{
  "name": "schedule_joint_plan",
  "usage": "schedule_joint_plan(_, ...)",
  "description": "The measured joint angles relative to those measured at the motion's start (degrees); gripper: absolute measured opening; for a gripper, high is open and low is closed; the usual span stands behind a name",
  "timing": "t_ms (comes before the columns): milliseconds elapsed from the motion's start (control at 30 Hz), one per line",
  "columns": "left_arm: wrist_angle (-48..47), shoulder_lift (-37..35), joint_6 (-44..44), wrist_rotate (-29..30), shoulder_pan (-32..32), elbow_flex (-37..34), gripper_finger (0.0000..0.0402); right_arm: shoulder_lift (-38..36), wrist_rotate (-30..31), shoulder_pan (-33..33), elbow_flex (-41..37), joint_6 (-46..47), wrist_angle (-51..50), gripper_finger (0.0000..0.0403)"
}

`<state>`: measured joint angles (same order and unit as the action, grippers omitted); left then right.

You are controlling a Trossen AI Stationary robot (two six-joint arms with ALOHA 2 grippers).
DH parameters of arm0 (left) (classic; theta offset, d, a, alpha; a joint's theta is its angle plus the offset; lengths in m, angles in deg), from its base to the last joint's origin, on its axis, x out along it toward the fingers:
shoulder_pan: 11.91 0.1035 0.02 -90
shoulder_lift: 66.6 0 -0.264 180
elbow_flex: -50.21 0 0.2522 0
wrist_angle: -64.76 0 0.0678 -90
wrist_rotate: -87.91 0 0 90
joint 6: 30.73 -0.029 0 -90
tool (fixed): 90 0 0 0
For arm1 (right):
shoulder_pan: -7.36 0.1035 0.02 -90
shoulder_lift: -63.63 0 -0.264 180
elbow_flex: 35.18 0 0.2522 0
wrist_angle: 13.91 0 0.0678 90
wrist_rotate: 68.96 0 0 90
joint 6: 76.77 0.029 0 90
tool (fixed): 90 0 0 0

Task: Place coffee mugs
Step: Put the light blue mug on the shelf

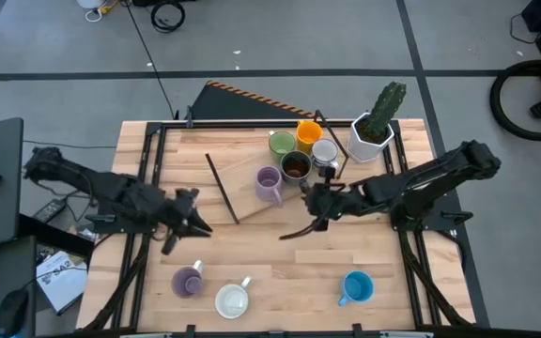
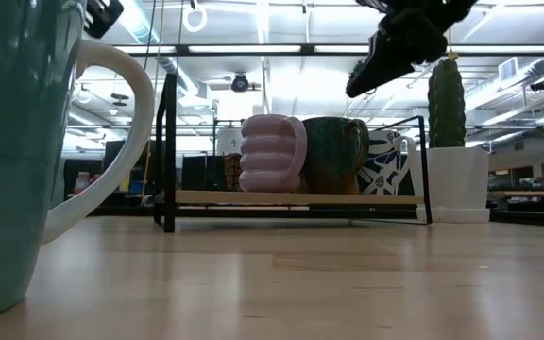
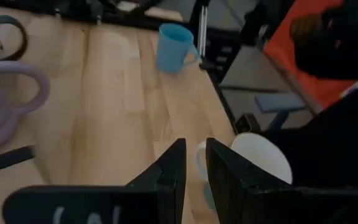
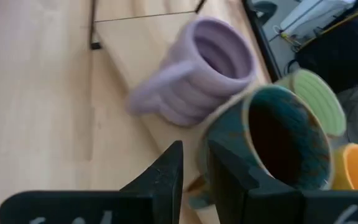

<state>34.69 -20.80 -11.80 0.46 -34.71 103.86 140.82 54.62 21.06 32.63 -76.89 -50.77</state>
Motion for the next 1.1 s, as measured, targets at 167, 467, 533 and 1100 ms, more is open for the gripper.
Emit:
schedule_joint_plan(167,-3.85,9.46,1.19,7.90,-8.22,6.96,0.0068,-4.03,-0.04,-1.37,-2.77,-0.10,2.48,0.0077)
schedule_joint_plan(467,-0.40,24.00,6.82,3.58,-15.29,14.54,0.0068,-7.95,-0.75,-1.45,-2.80,0.81,6.12,0.0077)
schedule_joint_plan(533,-2.29,27.62,7.45,2.29,-16.29,18.31,0.0068,-8.32,-0.97,-1.36,-2.80,1.88,6.10,0.0077)
schedule_joint_plan(1100,-24.86,48.26,-14.77,24.67,-30.52,37.76,0.0089,-8.18,-4.96,-1.36,-2.80,2.72,9.80,0.0077)
